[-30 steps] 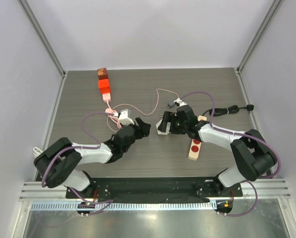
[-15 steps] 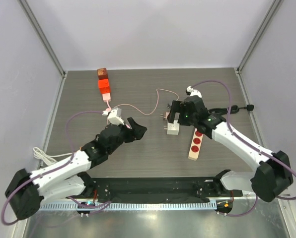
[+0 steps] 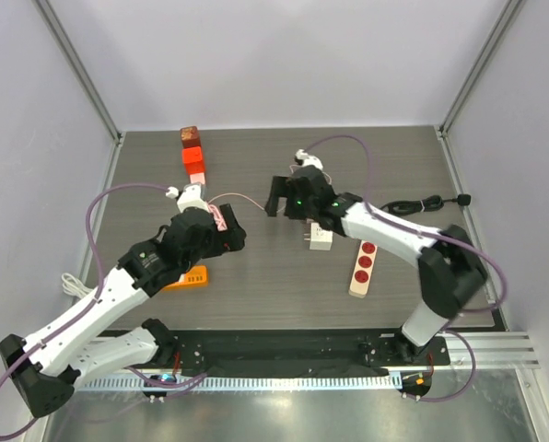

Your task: Pull the plug off the socket

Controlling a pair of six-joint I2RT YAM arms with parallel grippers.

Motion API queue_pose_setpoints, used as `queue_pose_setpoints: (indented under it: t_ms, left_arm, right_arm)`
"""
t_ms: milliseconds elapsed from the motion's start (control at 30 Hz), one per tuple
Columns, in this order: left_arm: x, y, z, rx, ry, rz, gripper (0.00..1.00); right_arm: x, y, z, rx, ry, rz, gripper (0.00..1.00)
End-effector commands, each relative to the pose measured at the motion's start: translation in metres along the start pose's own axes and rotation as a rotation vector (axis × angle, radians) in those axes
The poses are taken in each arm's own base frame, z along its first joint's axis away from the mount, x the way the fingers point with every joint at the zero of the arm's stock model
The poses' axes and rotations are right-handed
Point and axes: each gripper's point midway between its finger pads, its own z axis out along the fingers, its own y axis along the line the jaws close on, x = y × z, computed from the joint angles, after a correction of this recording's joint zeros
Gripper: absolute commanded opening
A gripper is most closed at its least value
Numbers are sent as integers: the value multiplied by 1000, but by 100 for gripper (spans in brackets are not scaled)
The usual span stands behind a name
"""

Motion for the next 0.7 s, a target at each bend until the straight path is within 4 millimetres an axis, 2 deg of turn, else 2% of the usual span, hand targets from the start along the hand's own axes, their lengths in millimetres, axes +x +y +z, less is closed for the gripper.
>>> queue_pose_setpoints:
  t_ms: [0,33,67,133,167,200,233,267,300,333,367,400,433,500,533,567,667]
  left_arm:
    - [-6,21,-1,-89,41,46,99]
    - [-8,24,2,-108,45,47,99]
    - [-13,26,8,-131,48,46,99]
    - [-25,44,18,-193,49,37,99]
    - [-31,48,25,-219,56,34,99]
    - [-42,64,31,-263,42,4,99]
    - [-50,66,36,-259,33,3,98]
    - [-56,70,42,-266,27,-3,99]
    - [-65,81,50,-289,16,-28,99]
    - [-76,81,59,-275,-14,-39,99]
    - [-81,82,64,-268,-21,-50,99]
    - [-89,92,77,-299,-25,-68,99]
    - [-96,97,83,-314,-36,-74,99]
    - [-109,110,94,-371,-55,-58,99]
    - [-118,113,107,-394,-62,-52,99]
    - [-120,118,114,-407,-50,-41,99]
    - [-134,120,137,-386,-12,-29,98]
  right_arm:
    - [-66,59,27,-136,-184,-5,100]
    - [-81,69,33,-164,-246,12,99]
    - [-79,69,52,-157,-251,20,100]
    - [-107,90,61,-221,-346,43,99]
    - [-101,89,80,-217,-337,41,99]
    - [-102,92,89,-223,-343,43,98]
    - [-116,107,89,-272,-376,50,97]
    - [-104,106,107,-283,-356,36,96]
    - [-111,115,109,-326,-391,32,95]
    - [-108,118,116,-343,-388,26,94]
    - [-106,116,125,-336,-382,20,93]
    - [-106,115,138,-324,-375,12,92]
    - [-102,106,150,-296,-346,27,92]
    - [-100,109,162,-337,-307,76,87]
    - [-101,116,171,-381,-287,132,86]
    - [-102,122,172,-423,-271,139,83]
    - [-108,135,176,-472,-274,111,82]
